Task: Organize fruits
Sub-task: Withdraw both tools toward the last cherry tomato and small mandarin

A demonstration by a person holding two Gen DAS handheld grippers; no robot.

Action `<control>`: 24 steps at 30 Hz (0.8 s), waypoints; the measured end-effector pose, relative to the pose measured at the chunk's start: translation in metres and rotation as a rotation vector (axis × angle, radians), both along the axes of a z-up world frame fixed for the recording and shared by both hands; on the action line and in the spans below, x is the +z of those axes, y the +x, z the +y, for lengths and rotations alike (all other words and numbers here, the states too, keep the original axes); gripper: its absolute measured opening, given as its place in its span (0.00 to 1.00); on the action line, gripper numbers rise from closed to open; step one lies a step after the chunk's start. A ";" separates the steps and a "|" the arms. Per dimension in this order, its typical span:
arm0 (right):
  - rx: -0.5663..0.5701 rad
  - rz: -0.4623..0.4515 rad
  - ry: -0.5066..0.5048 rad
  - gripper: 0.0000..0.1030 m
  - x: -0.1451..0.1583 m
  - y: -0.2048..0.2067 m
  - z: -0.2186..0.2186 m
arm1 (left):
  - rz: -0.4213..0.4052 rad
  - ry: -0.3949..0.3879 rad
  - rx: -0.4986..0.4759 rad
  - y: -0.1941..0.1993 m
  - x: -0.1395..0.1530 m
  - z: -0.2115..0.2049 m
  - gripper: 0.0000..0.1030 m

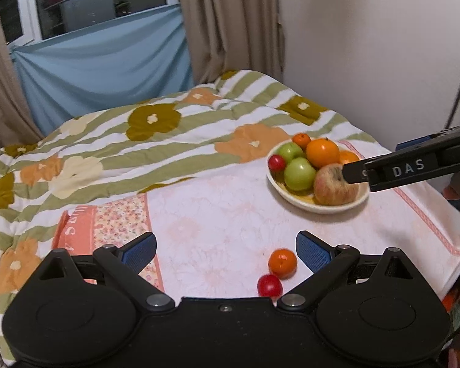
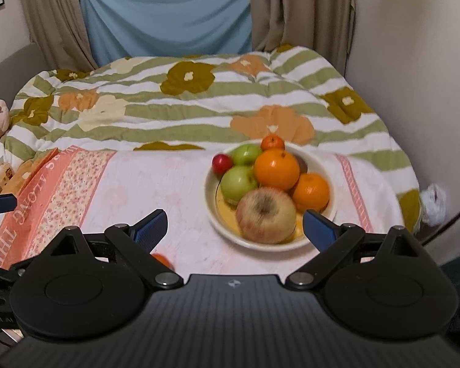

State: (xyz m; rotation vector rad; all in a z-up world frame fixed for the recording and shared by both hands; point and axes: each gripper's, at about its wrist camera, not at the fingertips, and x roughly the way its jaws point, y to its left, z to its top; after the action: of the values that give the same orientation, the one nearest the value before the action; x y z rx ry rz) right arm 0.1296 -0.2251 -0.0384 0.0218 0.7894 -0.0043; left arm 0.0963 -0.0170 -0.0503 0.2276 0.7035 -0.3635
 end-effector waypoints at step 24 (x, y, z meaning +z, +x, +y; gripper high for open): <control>-0.088 0.117 0.096 1.00 -0.098 0.001 0.030 | 0.128 0.046 -0.324 0.027 -0.105 -0.022 0.64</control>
State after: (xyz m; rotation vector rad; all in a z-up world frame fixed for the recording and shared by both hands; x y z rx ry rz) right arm 0.1307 -0.1948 -0.1361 0.1481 0.9045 -0.0516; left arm 0.1237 -0.0385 -0.1553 0.3662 0.8025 -0.6762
